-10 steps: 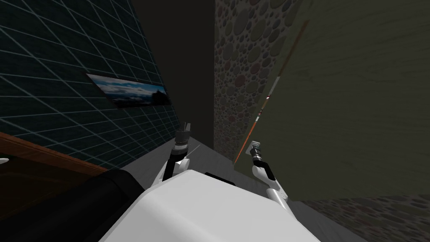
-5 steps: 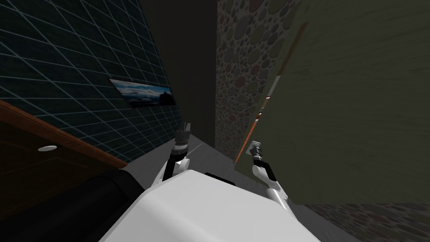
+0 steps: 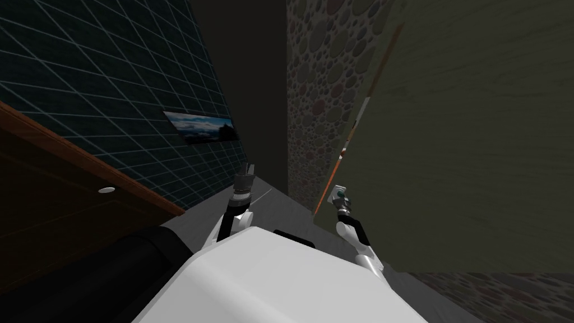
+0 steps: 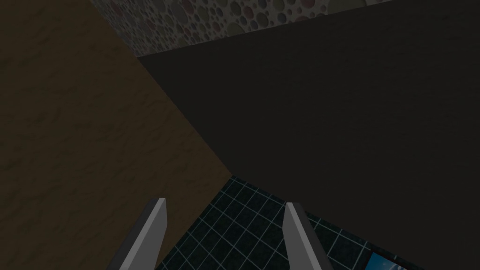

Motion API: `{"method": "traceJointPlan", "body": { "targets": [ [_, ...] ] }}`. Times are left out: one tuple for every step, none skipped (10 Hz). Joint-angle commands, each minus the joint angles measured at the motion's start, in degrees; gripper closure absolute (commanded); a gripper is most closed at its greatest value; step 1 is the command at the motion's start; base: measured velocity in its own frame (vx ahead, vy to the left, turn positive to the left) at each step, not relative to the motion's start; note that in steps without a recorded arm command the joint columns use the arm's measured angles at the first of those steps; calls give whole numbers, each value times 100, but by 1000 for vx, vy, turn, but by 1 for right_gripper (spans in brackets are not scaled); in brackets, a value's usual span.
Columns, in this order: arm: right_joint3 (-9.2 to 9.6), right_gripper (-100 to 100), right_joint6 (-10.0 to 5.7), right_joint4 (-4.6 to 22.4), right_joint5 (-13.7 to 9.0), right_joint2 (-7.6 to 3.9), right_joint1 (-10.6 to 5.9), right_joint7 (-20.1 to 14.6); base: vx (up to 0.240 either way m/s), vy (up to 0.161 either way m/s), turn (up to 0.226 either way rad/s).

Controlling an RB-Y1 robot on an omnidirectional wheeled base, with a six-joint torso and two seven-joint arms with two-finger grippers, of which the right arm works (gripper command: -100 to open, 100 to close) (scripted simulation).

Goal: Pull the door open

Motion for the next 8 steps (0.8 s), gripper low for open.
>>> {"method": "traceJointPlan", "body": {
  "targets": [
    [45, -100, -71, -106, -262, 35, 73, -286, -102, -51, 124],
    [80, -100, -123, -162, -436, 53, 117, -459, -100, -47, 146],
    [80, -100, -123, -162, -436, 53, 117, -525, -69, -24, 39],
    [116, -100, -176, -220, -611, 70, 162, -729, -65, -25, 58],
    [152, -100, -230, -279, -791, 89, 208, -884, -80, -41, 131],
    [152, -100, -230, -279, -791, 89, 208, -937, -57, -30, 60],
    [188, -100, -284, -338, -970, 107, 254, -1145, -55, -23, 111],
    [224, -100, -337, -396, -1148, 124, 300, -1305, -86, -38, 128]
  ]
}}
